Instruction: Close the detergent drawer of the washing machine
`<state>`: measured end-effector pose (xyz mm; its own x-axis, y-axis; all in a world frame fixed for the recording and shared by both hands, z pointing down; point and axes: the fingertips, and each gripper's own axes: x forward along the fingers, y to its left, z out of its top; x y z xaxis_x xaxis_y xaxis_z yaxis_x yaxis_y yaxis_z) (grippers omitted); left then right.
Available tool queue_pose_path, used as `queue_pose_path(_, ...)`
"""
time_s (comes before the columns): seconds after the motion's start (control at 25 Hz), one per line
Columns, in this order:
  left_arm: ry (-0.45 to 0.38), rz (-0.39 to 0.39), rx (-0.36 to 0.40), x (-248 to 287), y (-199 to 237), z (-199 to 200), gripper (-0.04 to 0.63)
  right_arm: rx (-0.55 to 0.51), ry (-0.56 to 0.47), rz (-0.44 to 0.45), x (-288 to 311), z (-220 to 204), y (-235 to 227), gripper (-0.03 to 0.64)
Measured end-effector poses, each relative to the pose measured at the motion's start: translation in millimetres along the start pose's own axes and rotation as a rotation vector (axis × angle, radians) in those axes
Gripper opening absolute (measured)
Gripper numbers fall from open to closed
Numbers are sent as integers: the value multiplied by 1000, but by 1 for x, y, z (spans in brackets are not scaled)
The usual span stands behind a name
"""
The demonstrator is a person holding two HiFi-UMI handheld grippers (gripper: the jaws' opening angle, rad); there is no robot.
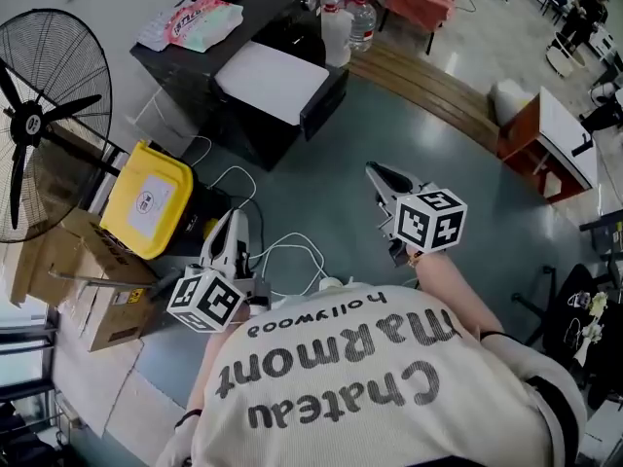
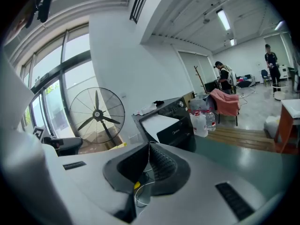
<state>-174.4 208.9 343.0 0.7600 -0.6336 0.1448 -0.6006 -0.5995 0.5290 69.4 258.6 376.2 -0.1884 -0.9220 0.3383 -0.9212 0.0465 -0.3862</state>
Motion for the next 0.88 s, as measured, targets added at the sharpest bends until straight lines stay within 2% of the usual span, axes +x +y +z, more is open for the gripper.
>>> queue_pose_path(0.24, 69, 51, -28, 17, 21, -23, 8, 104, 89, 8, 17, -42, -23, 31)
queue_pose_path(0.52, 112, 54, -38, 52, 44, -28, 8, 154, 154, -7, 42, -68, -41, 31)
queue_pose_path(0.68, 132, 34, -31, 86, 59, -13, 8, 208, 158, -36, 65, -60, -54, 31)
queue_pose_path(0.88, 131, -2, -14, 135, 77, 26, 8, 248, 105, -68, 104, -21, -73, 32)
